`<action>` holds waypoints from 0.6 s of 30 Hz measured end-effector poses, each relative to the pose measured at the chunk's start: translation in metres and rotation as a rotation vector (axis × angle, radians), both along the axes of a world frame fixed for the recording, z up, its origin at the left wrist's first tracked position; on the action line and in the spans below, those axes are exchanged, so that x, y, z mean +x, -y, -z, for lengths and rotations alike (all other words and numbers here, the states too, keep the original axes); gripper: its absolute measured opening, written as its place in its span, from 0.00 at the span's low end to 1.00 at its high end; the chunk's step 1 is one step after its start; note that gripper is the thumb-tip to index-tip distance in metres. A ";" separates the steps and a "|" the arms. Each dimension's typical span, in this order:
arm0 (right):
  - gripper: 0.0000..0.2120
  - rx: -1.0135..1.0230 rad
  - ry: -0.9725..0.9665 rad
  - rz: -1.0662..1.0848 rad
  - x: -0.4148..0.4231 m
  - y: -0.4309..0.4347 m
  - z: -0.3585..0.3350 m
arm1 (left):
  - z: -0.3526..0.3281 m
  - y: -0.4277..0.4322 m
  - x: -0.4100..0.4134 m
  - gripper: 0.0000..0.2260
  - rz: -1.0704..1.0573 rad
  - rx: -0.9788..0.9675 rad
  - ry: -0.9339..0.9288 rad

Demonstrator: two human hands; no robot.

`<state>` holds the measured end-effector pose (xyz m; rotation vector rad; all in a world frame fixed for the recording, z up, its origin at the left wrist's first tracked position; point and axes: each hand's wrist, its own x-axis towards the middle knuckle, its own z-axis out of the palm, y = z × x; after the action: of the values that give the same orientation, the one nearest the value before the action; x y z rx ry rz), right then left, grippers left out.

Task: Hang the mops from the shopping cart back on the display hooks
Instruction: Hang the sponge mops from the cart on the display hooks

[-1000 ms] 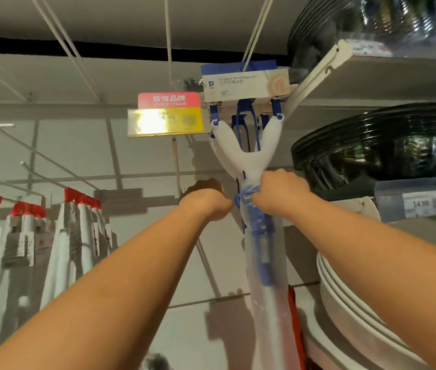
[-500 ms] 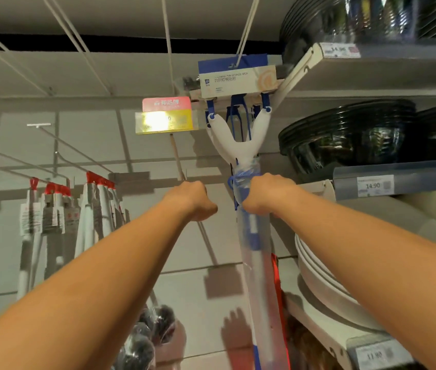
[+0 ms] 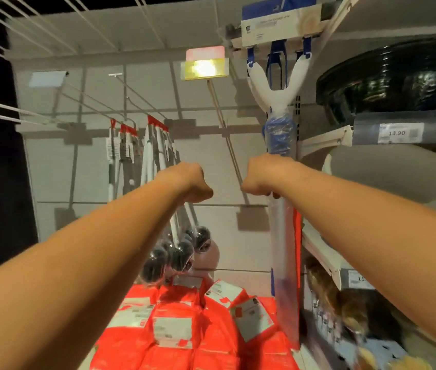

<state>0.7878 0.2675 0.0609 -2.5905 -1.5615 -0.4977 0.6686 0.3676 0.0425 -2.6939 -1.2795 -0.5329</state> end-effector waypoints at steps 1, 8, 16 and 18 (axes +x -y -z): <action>0.08 -0.006 -0.001 -0.030 -0.010 -0.001 0.003 | 0.003 0.004 -0.013 0.12 -0.029 -0.010 0.000; 0.06 -0.049 -0.005 -0.252 -0.103 -0.021 0.021 | 0.021 0.018 -0.123 0.10 -0.263 -0.058 -0.037; 0.08 -0.077 0.038 -0.449 -0.249 -0.033 0.033 | 0.033 0.042 -0.277 0.14 -0.517 -0.072 -0.050; 0.10 -0.076 0.040 -0.491 -0.293 -0.036 0.038 | 0.036 0.051 -0.320 0.13 -0.560 -0.093 -0.052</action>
<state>0.4947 0.3033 0.0232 -2.1302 -2.1691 -0.4473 0.3489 0.3163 0.0067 -2.2312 -1.9729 -0.3329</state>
